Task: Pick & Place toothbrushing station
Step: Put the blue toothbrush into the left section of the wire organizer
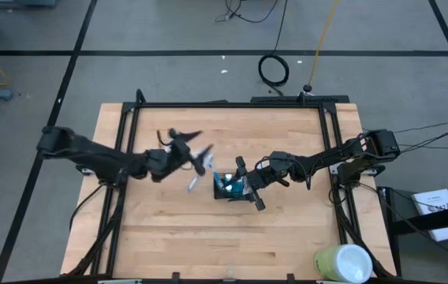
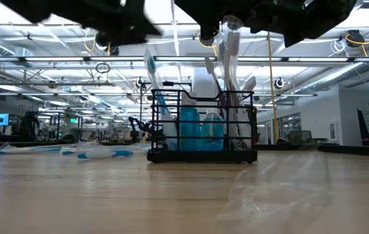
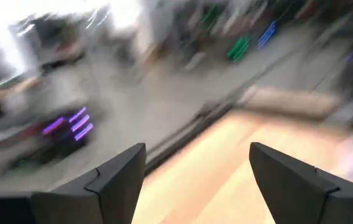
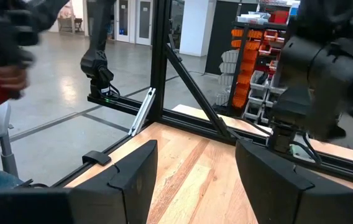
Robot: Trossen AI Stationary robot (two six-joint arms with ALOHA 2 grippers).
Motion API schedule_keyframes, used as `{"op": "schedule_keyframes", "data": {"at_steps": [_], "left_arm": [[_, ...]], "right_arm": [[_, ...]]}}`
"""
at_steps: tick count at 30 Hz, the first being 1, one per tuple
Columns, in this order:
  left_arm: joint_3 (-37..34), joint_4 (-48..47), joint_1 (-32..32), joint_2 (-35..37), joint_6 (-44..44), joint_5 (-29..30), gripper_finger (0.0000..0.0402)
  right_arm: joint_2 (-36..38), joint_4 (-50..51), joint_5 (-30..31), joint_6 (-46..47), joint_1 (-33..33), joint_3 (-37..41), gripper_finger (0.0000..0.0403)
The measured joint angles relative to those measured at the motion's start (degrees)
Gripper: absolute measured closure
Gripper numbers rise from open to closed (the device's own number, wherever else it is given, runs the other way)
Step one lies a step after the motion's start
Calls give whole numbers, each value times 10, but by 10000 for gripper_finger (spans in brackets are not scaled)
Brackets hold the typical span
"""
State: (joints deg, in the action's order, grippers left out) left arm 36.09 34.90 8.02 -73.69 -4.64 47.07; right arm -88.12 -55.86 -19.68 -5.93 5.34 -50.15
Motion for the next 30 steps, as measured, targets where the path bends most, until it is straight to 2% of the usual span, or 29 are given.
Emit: {"op": "schedule_keyframes", "data": {"at_steps": [2,3,6,9,12,18,24,30], "left_arm": [[21,-209,-2,48,85,54,118],[37,-321,-10,65,150,55,121],[79,-575,-52,84,357,-4,128],[86,-702,-102,71,452,-55,133],[80,-730,-156,41,456,-121,136],[79,-715,-237,-40,389,-231,136],[79,-719,-290,-101,373,-272,135],[79,-725,-321,-131,353,-290,135]], "right_arm": [[0,0,0,0,0,0,192],[0,0,0,0,0,0,192],[0,0,0,0,0,0,192],[0,0,0,0,0,0,192],[0,0,0,0,0,0,192],[0,0,0,0,0,0,192],[0,0,0,0,0,0,192],[0,0,0,0,0,0,192]]}}
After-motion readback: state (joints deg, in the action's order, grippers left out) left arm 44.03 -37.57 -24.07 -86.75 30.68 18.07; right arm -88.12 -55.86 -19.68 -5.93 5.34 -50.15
